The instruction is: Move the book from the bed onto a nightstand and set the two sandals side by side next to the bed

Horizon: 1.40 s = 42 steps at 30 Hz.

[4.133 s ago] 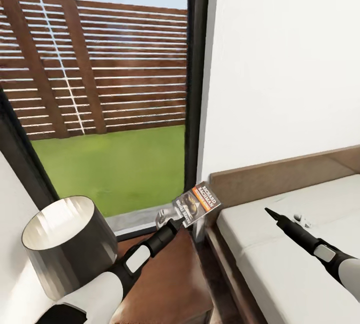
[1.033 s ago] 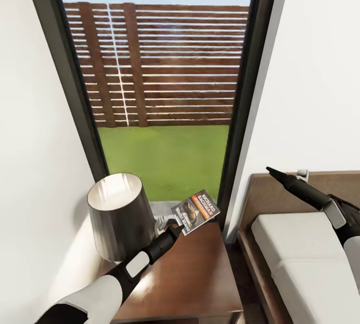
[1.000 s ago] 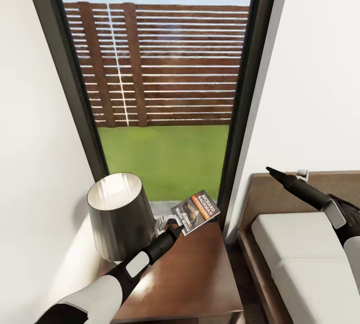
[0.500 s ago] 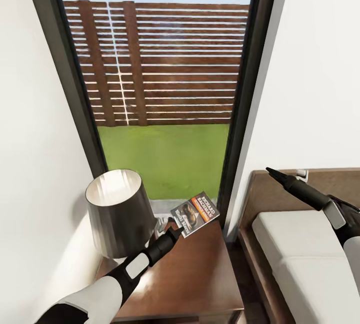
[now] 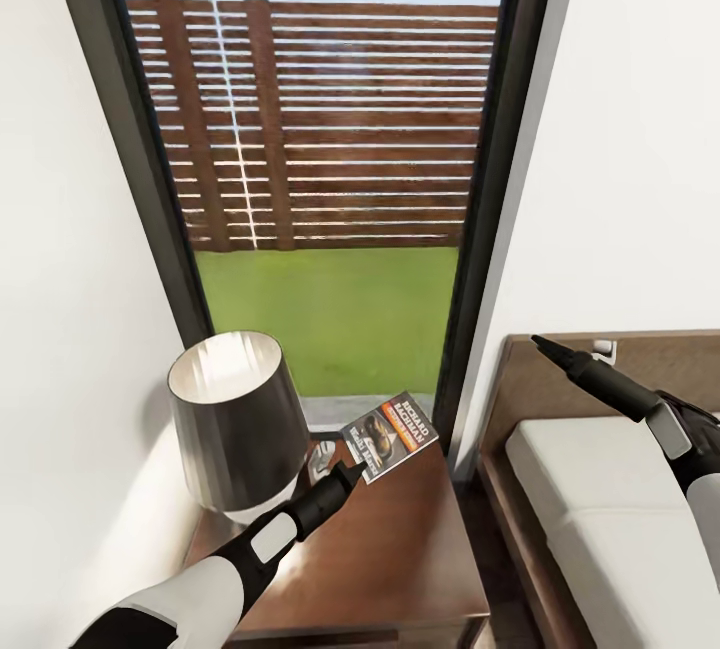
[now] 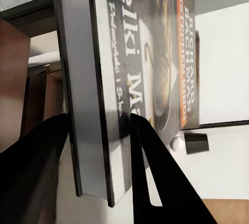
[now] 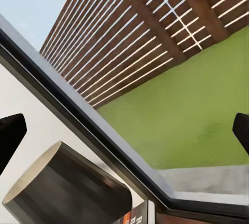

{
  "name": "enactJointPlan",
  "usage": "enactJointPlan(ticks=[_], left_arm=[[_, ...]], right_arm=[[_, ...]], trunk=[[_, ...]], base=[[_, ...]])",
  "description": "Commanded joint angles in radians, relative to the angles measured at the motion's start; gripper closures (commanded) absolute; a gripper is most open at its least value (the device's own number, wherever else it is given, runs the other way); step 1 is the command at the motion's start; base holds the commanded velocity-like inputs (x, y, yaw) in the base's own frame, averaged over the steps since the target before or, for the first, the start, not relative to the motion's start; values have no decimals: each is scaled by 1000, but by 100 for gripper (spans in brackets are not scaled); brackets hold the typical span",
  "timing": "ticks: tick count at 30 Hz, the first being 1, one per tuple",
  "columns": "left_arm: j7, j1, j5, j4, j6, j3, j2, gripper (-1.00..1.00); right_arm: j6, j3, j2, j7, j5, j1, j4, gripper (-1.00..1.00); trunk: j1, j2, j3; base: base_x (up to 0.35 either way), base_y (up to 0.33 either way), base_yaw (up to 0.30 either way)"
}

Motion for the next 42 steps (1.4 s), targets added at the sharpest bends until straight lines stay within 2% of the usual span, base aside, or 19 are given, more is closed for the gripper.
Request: enactJointPlan(ticks=[1, 19, 26, 42], left_arm=[[-3, -1, 10, 0, 9, -2, 0, 100], [-3, -1, 10, 1, 8, -2, 4, 100], [-3, -1, 10, 2, 9, -2, 4, 100], [-3, -1, 10, 0, 9, -2, 4, 100]], right_arm=[[9, -1, 0, 2, -4, -1, 0, -100], [9, -1, 0, 2, -5, -1, 0, -100], [9, -2, 0, 3, -6, -1, 0, -100], [9, -2, 0, 3, -6, -1, 0, -100]], trunk=[[4, -8, -4], [73, -134, -61], [100, -183, -83], [161, -295, -133]], base=[[0, 0, 0], [0, 0, 1], [0, 0, 150], [0, 0, 9]])
